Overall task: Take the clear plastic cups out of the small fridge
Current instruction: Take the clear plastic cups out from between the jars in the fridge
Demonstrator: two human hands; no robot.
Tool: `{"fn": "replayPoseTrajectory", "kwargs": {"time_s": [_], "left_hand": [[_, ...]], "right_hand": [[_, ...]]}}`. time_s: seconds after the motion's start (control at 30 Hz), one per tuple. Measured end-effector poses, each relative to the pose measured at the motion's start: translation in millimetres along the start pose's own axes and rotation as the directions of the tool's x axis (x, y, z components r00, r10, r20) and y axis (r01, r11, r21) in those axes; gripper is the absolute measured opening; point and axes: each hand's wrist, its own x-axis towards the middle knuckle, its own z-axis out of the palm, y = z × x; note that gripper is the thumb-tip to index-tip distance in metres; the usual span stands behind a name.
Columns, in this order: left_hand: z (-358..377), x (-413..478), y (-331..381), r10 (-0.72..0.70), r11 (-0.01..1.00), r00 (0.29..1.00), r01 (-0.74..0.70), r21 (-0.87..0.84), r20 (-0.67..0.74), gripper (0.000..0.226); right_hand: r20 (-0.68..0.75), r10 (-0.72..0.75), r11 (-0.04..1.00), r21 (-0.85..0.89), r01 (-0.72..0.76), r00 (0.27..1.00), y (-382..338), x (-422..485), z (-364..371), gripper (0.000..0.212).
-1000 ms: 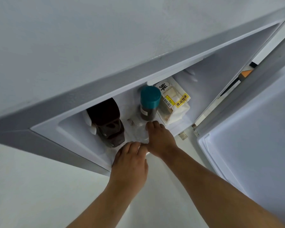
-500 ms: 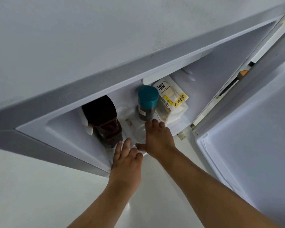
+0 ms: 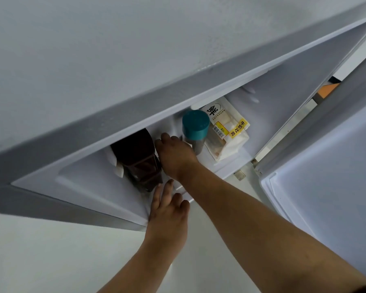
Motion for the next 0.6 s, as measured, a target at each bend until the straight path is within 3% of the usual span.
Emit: {"fn": "replayPoseTrajectory", "kwargs": {"time_s": [0.13,0.27,0.5,0.6], "left_hand": [[3,1,-6,-0.012,1.0,1.0,0.012,0.01,0.003,0.024],[5,2,-11,-0.027,1.0,1.0,0.027,-0.012,0.011,0.022],[0,3,-9,-0.041,0.999,0.999,0.041,-0.002,-0.008,0.021],[-1,3,-10,-0.037,0.999,0.999,0.036,-0.032,-0.02,0.023]], "right_hand": [[-0.055,0.006,1.0,0.002,-0.006,0.998,7,-23,-4,0.022],[-0.107,0.036,0.999,0.035,-0.032,0.994,25,-69,7,0.029],[0.104,0.062,0.997,0.042,-0.067,0.993,56,-105,22,0.048],[0.03,0.112,0.987,0.115,-0.115,0.993,56,-109,24,0.062]]}}
